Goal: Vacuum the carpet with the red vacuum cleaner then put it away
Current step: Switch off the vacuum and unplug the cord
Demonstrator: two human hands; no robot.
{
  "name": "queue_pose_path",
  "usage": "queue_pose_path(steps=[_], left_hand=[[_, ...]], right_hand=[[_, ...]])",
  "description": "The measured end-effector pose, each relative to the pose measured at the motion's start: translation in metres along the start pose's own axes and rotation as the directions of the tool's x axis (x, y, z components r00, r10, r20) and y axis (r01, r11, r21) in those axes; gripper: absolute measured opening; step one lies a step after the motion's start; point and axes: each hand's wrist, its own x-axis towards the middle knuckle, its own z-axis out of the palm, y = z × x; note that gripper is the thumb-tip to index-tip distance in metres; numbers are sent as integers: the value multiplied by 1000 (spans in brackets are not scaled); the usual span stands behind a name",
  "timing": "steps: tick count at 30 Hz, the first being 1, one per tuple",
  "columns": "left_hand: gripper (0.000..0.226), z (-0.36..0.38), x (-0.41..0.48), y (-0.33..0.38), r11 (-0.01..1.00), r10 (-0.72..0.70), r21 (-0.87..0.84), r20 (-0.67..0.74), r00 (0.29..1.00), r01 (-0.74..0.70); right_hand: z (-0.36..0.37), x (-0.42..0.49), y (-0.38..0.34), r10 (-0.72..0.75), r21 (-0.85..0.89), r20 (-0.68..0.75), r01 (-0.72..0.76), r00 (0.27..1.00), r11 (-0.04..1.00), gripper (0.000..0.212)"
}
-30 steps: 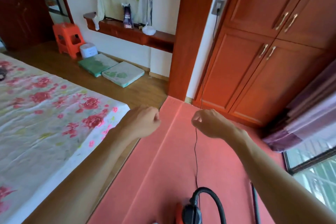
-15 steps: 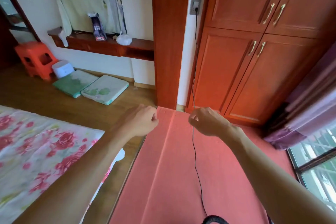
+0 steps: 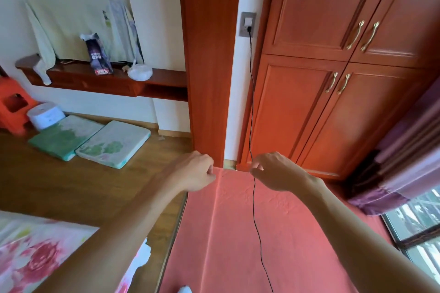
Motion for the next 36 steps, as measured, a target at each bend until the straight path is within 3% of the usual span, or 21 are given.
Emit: queue_pose_path(steps=[8,16,27,31,36], left_hand=[[24,-51,160,-76,991,123,40,89,988,-127],[23,-86,277,-92,976,209,39,120,971,-215],[25,-124,451,-103,990,126,50,117,985,-133],[30,-128,516,-97,992,120,35,42,992,-121],[34,-134,581,-96,986,136,76,126,983,-146]], right_hand=[[-37,125,8,174,-19,-32,-174,984,984,28],[-72,216,44,302,20,-34,-302,953,953,27],[-147,393,135,179,-101,-56,-184,982,978,28],[-178,455,162,131,-129,-58,-138,990,982,29],[-199,523,183,114,-176,-50,-122,992,977,24]])
